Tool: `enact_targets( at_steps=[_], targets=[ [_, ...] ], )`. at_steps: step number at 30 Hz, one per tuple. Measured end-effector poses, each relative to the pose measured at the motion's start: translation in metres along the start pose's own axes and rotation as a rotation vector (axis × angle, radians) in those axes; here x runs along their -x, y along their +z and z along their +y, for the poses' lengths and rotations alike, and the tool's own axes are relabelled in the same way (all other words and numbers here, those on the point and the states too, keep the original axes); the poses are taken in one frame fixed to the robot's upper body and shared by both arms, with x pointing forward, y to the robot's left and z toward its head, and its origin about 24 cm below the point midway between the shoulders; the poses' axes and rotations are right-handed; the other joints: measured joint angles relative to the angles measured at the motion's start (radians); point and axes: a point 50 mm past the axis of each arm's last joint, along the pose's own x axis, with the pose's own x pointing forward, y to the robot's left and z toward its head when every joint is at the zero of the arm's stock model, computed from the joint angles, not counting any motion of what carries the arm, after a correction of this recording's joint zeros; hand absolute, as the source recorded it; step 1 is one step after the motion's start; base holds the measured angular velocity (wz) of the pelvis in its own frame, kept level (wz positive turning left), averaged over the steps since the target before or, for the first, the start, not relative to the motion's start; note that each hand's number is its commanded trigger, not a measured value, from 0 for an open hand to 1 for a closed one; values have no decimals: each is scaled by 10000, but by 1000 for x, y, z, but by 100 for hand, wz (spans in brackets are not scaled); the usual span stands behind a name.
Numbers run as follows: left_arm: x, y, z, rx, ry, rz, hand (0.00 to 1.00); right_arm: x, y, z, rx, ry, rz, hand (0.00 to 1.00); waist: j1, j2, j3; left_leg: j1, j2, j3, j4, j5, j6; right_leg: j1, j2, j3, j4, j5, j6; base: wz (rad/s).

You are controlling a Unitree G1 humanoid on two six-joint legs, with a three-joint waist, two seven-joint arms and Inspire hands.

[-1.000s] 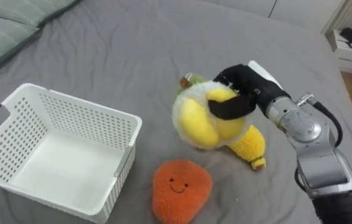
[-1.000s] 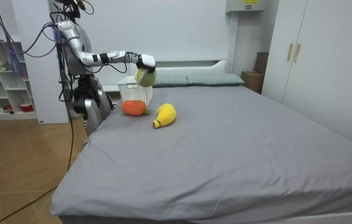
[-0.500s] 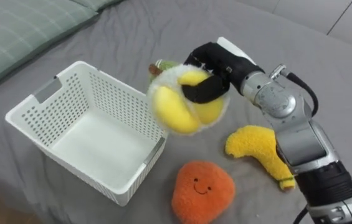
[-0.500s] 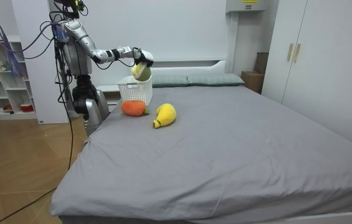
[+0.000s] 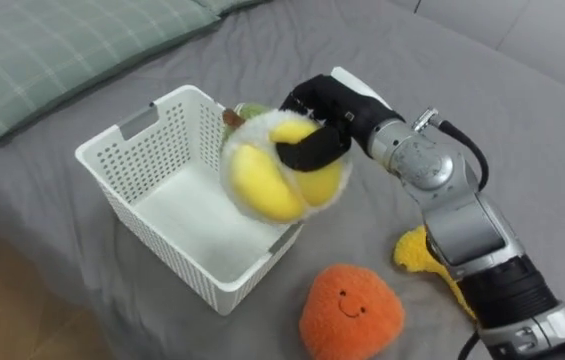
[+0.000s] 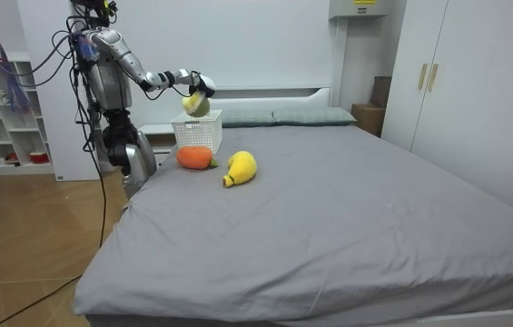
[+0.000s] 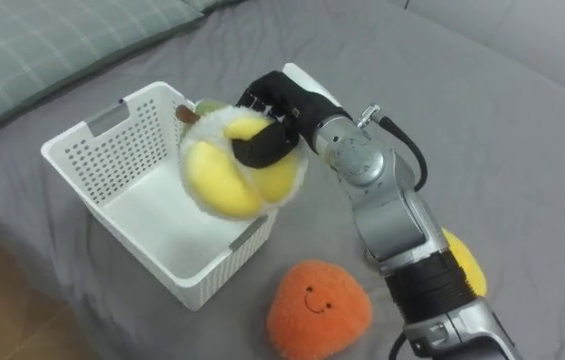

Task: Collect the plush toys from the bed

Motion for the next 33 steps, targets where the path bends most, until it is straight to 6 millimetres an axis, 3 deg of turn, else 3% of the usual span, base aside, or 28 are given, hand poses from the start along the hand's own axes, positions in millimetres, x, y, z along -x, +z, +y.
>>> enact_targets(
  at_steps=[1, 8, 19, 33],
  targets=[
    [0, 2, 0, 7, 12, -43, 0, -1, 2, 0, 82, -65, -35, 0, 85, -18, -13, -52, -9, -42, 0, 23, 7, -38, -47, -17, 0, -3, 4, 12],
    [0, 3, 2, 27, 43, -77, 0, -4, 3, 6, 260, -395, -2, 0, 208, 19, 14, -241, -171, -433, -4, 186, 71, -69, -105, -397, 5, -9, 61, 18],
    [0, 10, 4, 13, 150, -178, 0, -6, -3, 6, 213, -712, 279, 0, 404, 84, 58, -282, -210, -520, -2, 211, 109, -99, -134, -451, 19, 21, 119, 2],
    [1, 15, 7, -268, 332, -326, 0, -8, -8, 11, 143, -630, 528, 0, 456, 91, 49, -339, -216, -573, -3, 227, 100, -142, -127, -452, 4, 22, 120, 0]
  ],
)
